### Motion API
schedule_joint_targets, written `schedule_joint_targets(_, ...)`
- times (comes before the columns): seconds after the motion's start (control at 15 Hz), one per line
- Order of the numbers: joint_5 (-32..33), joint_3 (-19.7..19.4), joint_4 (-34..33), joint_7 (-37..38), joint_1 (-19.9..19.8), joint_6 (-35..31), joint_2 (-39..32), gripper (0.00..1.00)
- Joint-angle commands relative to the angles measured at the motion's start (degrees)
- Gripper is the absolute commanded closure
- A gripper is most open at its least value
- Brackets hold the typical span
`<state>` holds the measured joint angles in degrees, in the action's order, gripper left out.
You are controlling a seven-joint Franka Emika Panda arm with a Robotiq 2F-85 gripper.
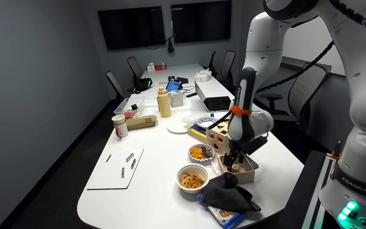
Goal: Remove the white block from the wooden box and put it in the shape sorter through the square opening
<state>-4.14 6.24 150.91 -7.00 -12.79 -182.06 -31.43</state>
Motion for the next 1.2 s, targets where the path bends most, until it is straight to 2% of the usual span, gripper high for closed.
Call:
schedule_joint_targets(0.0, 0.8, -5.0, -0.3, 3.6, 6.9, -0.8, -0.3, 0.0)
schedule_joint_targets(0.13, 0.8, -6.6, -0.4, 4.5, 9.3, -0.5, -0.6, 0.02)
schedule_joint_targets(0.2, 0.8, -7.3, -0.4, 4.8, 10.4, -0.5, -0.6, 0.26)
schedule_joint_targets(0.33, 0.8, -8.3, -0.5, 5.4, 12.0, -0.4, -0.8, 0.3)
schedule_joint_targets(0.53, 0.9, -9.5, -0.5, 5.9, 13.9, -0.2, -0.7, 0.57)
schedule_joint_targets(0.8, 0.9, -10.9, -0.1, 6.3, 16.0, 0.1, 0.1, 0.86)
schedule_joint_targets(0.87, 0.8, -11.3, 0.2, 6.5, 16.7, 0.6, 0.9, 0.91)
schedule_joint_targets(1.13, 1.0, -10.6, 2.0, 6.6, 16.6, 6.4, 6.9, 0.91)
